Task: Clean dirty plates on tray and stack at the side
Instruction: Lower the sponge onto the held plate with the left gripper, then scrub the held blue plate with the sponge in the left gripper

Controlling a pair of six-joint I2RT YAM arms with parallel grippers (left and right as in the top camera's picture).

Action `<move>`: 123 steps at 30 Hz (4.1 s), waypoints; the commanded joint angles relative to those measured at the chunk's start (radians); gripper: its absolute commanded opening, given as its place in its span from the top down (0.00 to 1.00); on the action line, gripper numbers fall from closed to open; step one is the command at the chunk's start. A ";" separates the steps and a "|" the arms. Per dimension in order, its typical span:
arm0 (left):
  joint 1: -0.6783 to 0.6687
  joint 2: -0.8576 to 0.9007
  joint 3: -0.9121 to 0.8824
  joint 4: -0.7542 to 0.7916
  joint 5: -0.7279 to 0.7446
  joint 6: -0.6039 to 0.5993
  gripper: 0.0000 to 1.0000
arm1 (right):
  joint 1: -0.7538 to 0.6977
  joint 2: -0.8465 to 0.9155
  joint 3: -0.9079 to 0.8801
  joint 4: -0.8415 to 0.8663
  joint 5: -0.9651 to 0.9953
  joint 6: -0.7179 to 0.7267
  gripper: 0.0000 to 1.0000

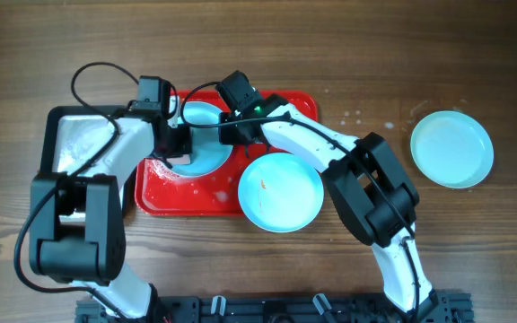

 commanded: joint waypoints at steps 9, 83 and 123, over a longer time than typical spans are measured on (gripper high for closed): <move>0.048 0.033 -0.044 0.050 -0.118 -0.104 0.96 | 0.003 0.042 0.002 -0.012 -0.010 -0.014 0.96; 0.259 0.082 0.075 -0.294 0.209 -0.179 0.96 | 0.004 0.042 0.002 -0.013 -0.010 -0.055 0.96; -0.025 0.194 0.058 -0.119 0.267 -0.061 0.96 | 0.004 0.042 0.002 -0.014 -0.010 -0.056 0.96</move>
